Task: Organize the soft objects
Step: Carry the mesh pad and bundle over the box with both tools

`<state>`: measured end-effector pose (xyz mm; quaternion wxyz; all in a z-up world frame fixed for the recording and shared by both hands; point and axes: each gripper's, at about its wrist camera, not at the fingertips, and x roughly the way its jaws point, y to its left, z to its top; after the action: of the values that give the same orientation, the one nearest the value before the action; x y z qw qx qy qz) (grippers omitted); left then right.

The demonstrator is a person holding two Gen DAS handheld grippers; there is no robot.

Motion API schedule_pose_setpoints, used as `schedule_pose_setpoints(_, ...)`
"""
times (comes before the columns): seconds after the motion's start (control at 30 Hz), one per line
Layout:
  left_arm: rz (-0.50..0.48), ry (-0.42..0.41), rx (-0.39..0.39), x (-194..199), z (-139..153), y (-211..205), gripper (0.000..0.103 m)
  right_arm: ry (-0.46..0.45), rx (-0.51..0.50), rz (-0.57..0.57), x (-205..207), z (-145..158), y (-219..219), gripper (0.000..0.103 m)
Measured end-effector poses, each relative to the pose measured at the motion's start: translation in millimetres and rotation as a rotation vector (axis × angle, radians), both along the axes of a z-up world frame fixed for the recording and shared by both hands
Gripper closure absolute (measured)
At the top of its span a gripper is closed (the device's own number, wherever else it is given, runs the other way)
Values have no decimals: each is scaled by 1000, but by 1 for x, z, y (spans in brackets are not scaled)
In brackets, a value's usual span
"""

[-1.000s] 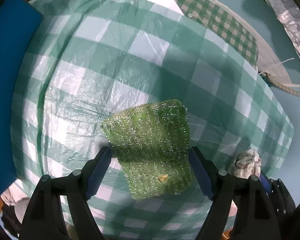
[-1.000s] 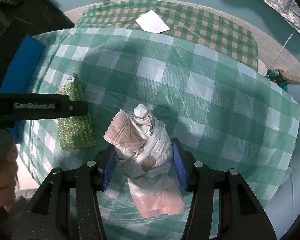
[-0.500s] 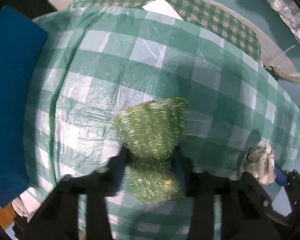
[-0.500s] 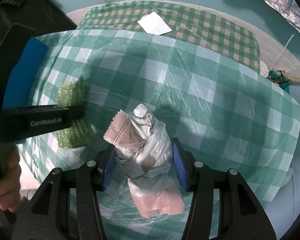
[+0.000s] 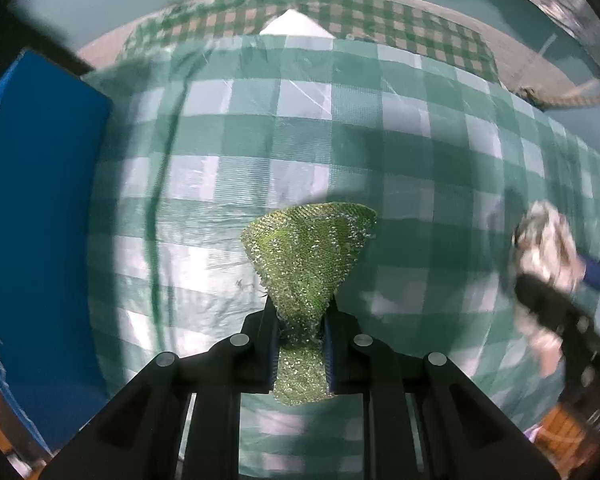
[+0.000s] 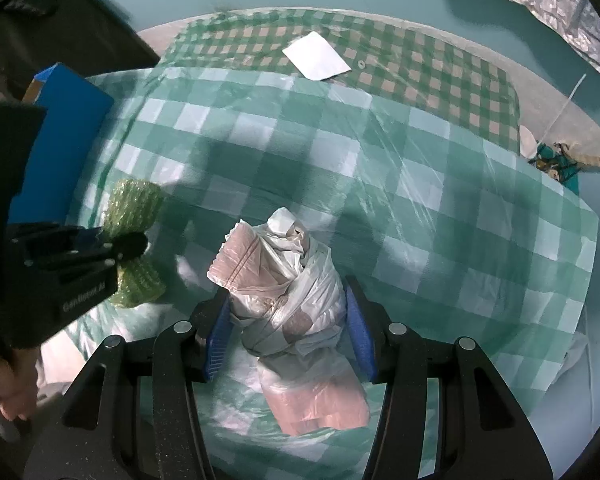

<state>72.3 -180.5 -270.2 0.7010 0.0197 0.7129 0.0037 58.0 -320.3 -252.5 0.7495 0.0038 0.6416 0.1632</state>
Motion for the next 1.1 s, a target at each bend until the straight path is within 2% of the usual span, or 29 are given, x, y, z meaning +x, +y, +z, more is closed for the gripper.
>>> schedule_pose_setpoints(0.17,-91,-50,35,-12,15,7,85,-13,-1,-7,-1,14,7,51)
schedule_pose_setpoints(0.4,-160,-104,47,-23,43,25,85,-41,-3,-1,-3,38,22,51)
schedule_pose_setpoints(0.9,-246,-223,30,-34,109,60,85,-97,0,42,-6,91,70,51)
schedule_pose_setpoints(1.1,-246,-250,40,-38,124,83,85,-112,-3,75,-6,105,93,51)
